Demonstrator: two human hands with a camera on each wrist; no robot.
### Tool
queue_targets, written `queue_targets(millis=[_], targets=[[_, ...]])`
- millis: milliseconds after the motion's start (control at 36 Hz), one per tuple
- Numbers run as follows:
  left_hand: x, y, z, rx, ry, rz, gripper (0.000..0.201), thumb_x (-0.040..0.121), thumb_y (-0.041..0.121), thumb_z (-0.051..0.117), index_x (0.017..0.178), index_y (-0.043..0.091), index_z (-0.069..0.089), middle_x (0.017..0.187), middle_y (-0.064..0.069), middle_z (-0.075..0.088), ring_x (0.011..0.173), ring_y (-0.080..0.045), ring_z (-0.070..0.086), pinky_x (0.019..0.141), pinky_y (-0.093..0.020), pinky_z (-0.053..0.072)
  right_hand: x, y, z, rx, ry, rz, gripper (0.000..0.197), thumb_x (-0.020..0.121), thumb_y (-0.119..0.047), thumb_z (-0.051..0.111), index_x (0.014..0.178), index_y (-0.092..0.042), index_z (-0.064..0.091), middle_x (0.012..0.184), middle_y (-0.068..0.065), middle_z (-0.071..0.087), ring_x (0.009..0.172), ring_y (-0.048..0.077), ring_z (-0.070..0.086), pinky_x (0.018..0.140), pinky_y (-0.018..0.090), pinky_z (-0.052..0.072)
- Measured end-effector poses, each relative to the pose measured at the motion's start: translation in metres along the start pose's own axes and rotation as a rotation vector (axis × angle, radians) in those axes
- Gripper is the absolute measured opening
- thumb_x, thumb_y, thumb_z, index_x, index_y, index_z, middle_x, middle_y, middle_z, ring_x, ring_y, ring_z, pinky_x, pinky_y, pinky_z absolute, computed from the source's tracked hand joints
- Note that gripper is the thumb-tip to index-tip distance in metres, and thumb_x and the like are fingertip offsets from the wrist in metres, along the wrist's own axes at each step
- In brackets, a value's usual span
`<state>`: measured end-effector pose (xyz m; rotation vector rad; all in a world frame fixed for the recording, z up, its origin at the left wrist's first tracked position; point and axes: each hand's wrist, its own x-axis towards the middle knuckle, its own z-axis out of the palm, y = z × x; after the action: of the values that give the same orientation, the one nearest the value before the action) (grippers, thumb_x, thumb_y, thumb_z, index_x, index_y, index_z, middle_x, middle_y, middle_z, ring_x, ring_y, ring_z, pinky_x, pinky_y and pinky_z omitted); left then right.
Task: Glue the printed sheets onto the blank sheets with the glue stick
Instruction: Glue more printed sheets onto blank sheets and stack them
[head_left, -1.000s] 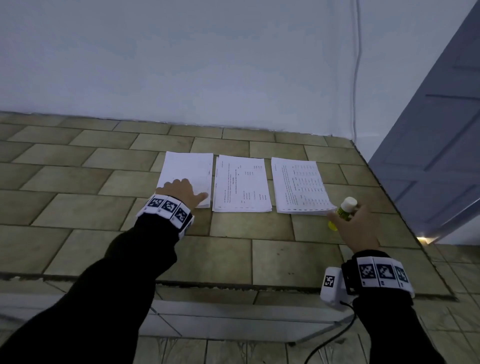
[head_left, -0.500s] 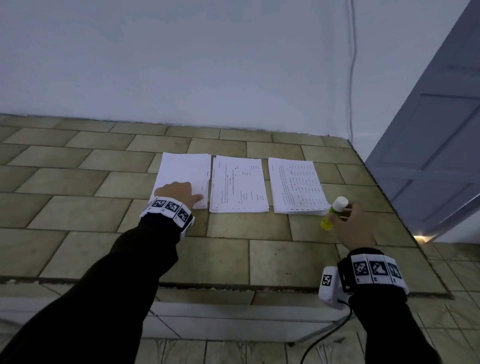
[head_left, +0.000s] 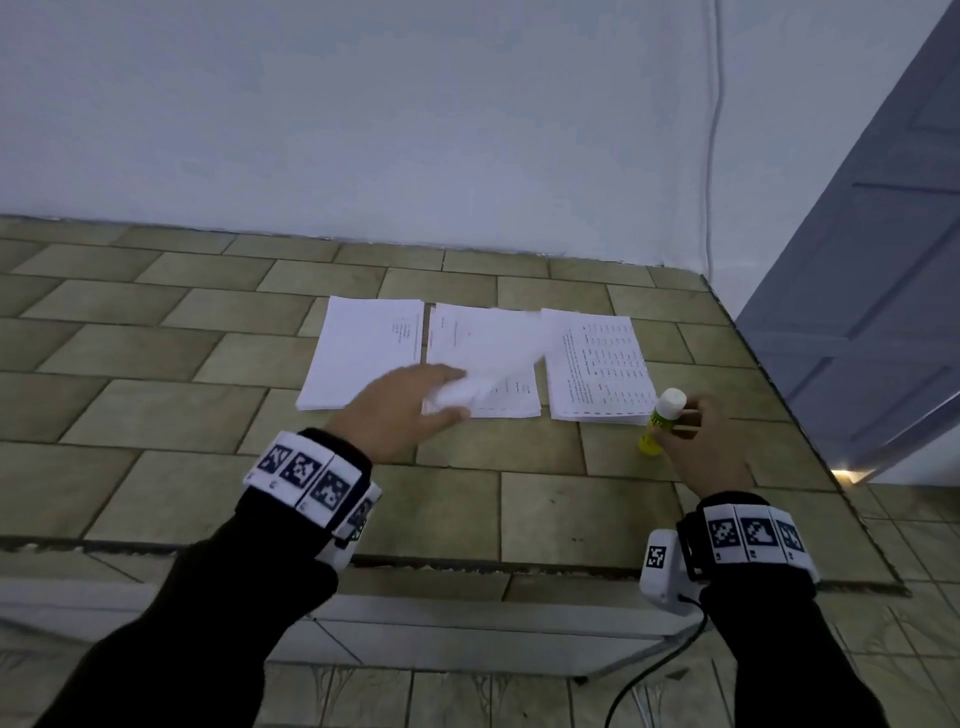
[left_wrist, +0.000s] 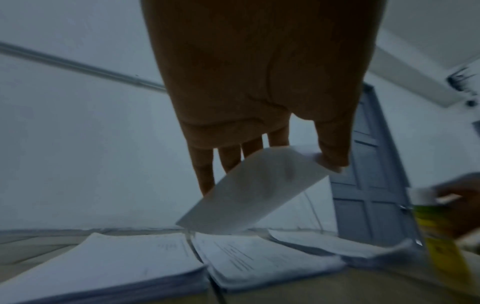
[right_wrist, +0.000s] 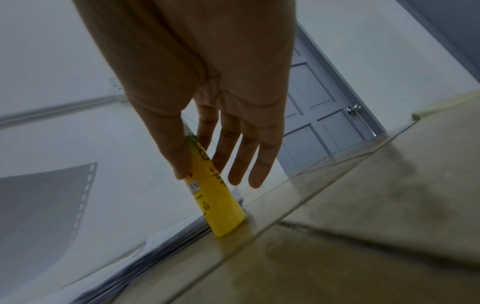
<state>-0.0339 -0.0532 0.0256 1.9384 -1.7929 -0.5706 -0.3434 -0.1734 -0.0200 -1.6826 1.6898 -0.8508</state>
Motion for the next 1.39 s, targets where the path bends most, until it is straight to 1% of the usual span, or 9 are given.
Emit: queue_targets(millis=[139,250,361,556,667,750,1000,1139,1389], targets=[[-0.025,0.011,0.021,0.097,-0.261,0.104,0.053,0.093,0.042,0.062,0.140,0.021,0.050,0.145,0.002,0.050,0.131,-0.013,0.042,0.093,-0.012,0.024,-0.005,-0.003,-0.002,0.050,-0.070,-0.042,0.034,0.084,-0.012,0.071,0.114,-0.013,0.054,0.106,0.004,0.058,0.096,0.023,0.059,0.072,0.029,0.044],[-0.037,-0.010,0.042,0.302,-0.356,0.167,0.088,0.073,0.089,0.037,0.141,0.036,0.047,0.154,0.006,0.039,0.143,-0.011,0.029,0.117,-0.028,0.019,-0.009,-0.007,-0.002,0.071,-0.101,-0.095,0.039,0.087,-0.017,0.069,0.123,-0.011,0.053,0.107,0.007,0.059,0.093,0.023,0.059,0.072,0.029,0.046],[-0.049,-0.027,0.054,0.399,-0.442,0.207,0.075,0.079,0.078,0.039,0.144,0.042,0.038,0.162,0.008,0.016,0.150,-0.010,0.003,0.122,-0.042,0.004,-0.013,-0.010,0.000,0.035,-0.172,-0.123,0.034,0.091,-0.018,0.065,0.123,-0.015,0.053,0.106,0.005,0.058,0.091,0.020,0.059,0.058,0.017,0.040],[-0.057,-0.041,0.057,0.435,-0.481,0.240,0.093,0.063,0.072,0.020,0.151,0.042,0.020,0.157,0.009,-0.018,0.141,-0.008,-0.026,0.115,-0.036,-0.015,-0.022,-0.014,0.010,-0.035,-0.291,-0.197,0.034,0.091,-0.019,0.064,0.124,-0.017,0.056,0.100,0.002,0.055,0.087,0.021,0.057,0.063,0.019,0.042],[-0.061,-0.041,0.057,0.313,-0.385,0.166,0.090,0.067,0.076,0.026,0.150,0.042,0.020,0.158,0.010,-0.018,0.140,-0.005,-0.027,0.120,-0.038,-0.014,-0.028,-0.019,0.017,-0.020,-0.299,-0.230,0.034,0.087,-0.022,0.070,0.118,-0.017,0.059,0.097,0.000,0.058,0.082,0.017,0.059,0.063,0.018,0.046],[-0.064,-0.045,0.064,0.291,-0.222,0.034,0.113,0.061,0.097,0.001,0.153,0.034,0.017,0.163,0.008,-0.003,0.147,-0.006,-0.015,0.122,-0.037,-0.008,-0.030,-0.027,0.024,0.061,-0.301,-0.200,0.038,0.079,-0.020,0.077,0.111,-0.017,0.056,0.098,0.001,0.059,0.084,0.014,0.061,0.064,0.023,0.054],[-0.056,-0.061,0.085,0.475,-0.075,0.003,0.109,0.071,0.090,-0.006,0.153,0.027,0.027,0.164,-0.001,0.012,0.151,-0.018,-0.002,0.120,-0.055,0.002,-0.042,-0.070,0.064,0.133,-0.302,-0.342,0.040,0.067,-0.011,0.085,0.098,-0.010,0.059,0.079,-0.007,0.058,0.069,0.001,0.054,0.057,0.007,0.043],[-0.054,-0.066,0.090,0.467,-0.075,0.027,0.105,0.073,0.089,-0.007,0.155,0.030,0.020,0.164,0.000,0.008,0.151,-0.021,-0.002,0.118,-0.055,-0.001,-0.052,-0.091,0.092,0.089,-0.414,-0.384,0.030,0.069,-0.008,0.080,0.091,-0.004,0.062,0.085,0.009,0.068,0.076,0.019,0.061,0.070,0.032,0.052],[-0.054,-0.067,0.093,0.473,-0.070,0.017,0.113,0.070,0.089,-0.013,0.157,0.019,0.005,0.162,0.003,-0.010,0.150,-0.018,-0.010,0.118,-0.052,-0.009,-0.055,-0.110,0.130,-0.054,-0.481,-0.509,0.028,0.076,-0.007,0.075,0.092,-0.011,0.053,0.089,0.010,0.064,0.083,0.026,0.060,0.077,0.045,0.052]])
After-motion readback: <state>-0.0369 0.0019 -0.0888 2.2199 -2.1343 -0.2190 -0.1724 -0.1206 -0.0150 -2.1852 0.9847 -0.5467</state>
